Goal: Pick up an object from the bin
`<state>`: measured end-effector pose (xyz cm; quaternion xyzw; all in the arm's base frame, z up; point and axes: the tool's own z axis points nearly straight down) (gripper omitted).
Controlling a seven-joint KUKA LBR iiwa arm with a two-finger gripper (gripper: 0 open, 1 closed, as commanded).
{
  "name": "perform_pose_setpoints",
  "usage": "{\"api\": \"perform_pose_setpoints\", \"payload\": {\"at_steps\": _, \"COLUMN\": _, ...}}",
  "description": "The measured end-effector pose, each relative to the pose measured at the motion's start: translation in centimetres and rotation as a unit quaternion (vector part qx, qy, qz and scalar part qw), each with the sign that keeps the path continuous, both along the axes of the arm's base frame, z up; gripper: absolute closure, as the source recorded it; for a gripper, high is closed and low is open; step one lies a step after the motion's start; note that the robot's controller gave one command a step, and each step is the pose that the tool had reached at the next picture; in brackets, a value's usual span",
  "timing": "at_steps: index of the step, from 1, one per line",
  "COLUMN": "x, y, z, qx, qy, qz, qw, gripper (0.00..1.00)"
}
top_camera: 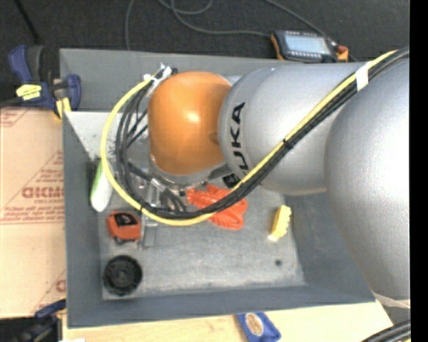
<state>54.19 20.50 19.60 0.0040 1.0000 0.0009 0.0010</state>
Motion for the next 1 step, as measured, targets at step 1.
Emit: {"api": "perform_pose_setpoints", "payload": {"at_steps": 1, "x": 0.00, "y": 0.00, "z": 0.00, "qx": 0.000, "qy": 0.0000, "qz": 0.000, "qw": 1.0000, "gripper": 0.00}}
